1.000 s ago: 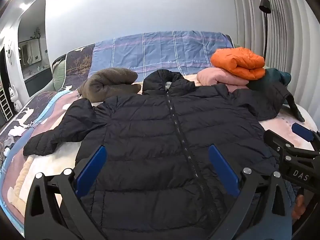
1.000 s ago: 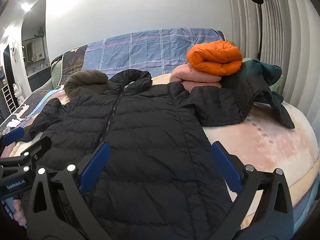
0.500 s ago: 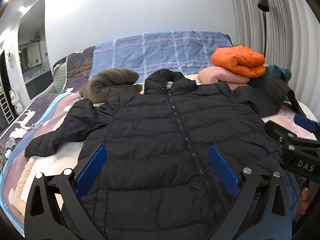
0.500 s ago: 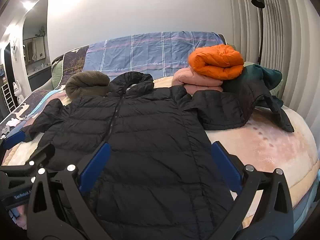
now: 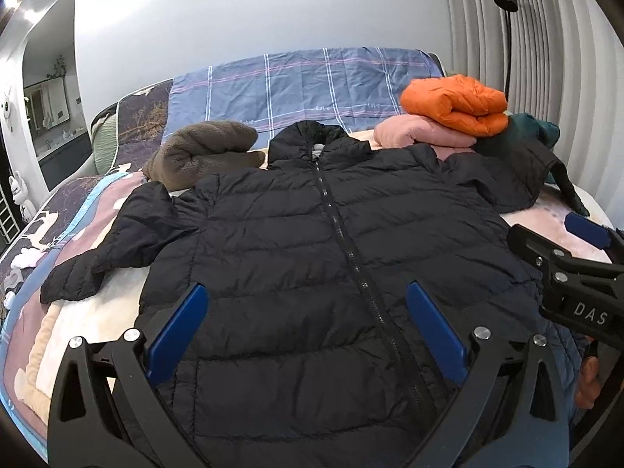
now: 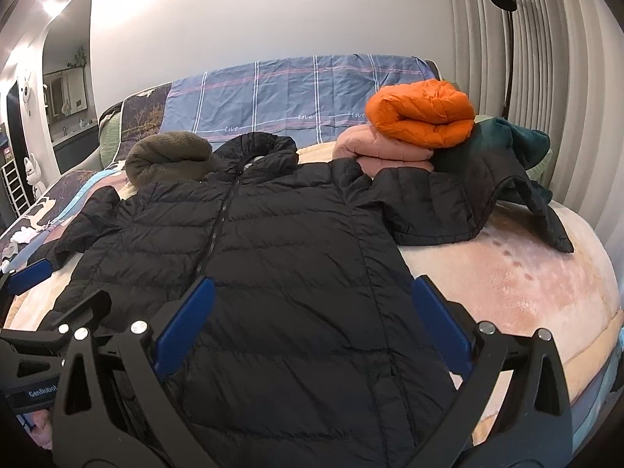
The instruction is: Fold large clothes
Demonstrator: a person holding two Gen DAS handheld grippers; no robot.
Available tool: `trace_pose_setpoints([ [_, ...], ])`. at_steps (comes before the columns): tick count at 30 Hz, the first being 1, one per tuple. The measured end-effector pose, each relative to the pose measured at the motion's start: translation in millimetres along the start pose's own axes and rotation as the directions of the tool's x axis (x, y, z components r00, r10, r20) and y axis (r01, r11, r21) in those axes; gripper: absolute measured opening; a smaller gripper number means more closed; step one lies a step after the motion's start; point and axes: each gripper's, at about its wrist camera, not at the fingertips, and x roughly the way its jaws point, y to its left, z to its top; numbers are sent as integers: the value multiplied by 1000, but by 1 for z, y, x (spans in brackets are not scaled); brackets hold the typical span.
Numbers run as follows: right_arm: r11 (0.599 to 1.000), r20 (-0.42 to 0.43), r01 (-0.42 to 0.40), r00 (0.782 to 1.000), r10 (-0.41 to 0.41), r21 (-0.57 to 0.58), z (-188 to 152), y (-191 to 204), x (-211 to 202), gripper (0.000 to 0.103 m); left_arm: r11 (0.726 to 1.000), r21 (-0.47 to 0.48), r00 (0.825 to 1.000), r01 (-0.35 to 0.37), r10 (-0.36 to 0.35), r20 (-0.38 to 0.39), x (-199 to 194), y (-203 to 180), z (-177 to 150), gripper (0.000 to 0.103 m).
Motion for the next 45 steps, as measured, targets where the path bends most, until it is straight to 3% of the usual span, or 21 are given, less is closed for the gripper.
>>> trace_pose_setpoints([
  [45,1000,-31,-7,999,7,-6,-5,1,9,101,1000,19,1000,5,-5,-5,8,-1,-6,102],
])
